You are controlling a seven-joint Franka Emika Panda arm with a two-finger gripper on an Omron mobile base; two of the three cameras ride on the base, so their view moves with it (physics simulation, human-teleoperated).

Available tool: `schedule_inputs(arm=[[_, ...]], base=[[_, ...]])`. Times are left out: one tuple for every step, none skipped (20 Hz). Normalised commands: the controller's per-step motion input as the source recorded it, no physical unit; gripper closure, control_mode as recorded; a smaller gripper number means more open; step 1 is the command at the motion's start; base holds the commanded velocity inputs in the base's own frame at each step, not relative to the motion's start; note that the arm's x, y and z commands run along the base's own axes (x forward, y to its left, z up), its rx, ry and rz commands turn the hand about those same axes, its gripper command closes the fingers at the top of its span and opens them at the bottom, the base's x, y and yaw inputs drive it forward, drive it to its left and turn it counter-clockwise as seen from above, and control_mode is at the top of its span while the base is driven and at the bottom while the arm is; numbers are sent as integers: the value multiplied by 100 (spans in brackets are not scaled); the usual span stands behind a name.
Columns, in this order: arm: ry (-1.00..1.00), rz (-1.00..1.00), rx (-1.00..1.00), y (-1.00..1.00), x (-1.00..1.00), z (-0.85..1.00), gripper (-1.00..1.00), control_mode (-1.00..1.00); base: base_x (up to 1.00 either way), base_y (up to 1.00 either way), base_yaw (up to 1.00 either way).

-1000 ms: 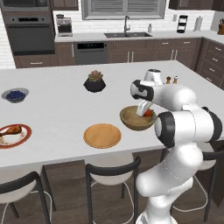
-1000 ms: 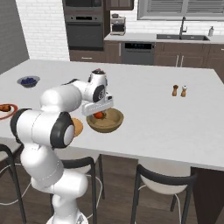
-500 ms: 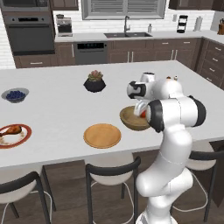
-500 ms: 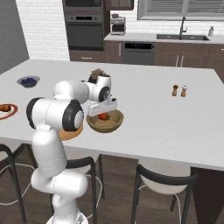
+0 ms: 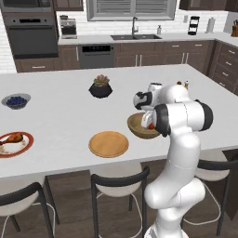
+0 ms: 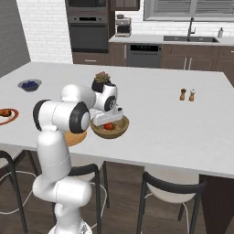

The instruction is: Pick the chicken drumstick and tomato from their plates and place them in the bowl. Then put the bowl in the fridge.

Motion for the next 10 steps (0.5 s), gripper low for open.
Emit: schedule_inputs(arm=[[0,0,0,0,7,0,-100,-100],[0,0,0,0,4,0,-100,-100],[0,0,0,0,3,0,-100,-100],[0,0,0,0,0,0,-100,-100],[0,0,0,0,0,2,-100,-100],[0,0,0,0,0,3,-100,-100],[0,0,0,0,0,1,-100,-100],[0,0,0,0,0,13,-100,-100],[-6,0,0,0,-12,29,-100,-100],[-10,0,0,0,-41,45,-100,-100]], base=[[0,0,0],[0,0,0],[0,0,0],[0,0,0],[0,0,0],[0,0,0],[0,0,0],[0,0,0],[0,0,0],[0,0,0]])
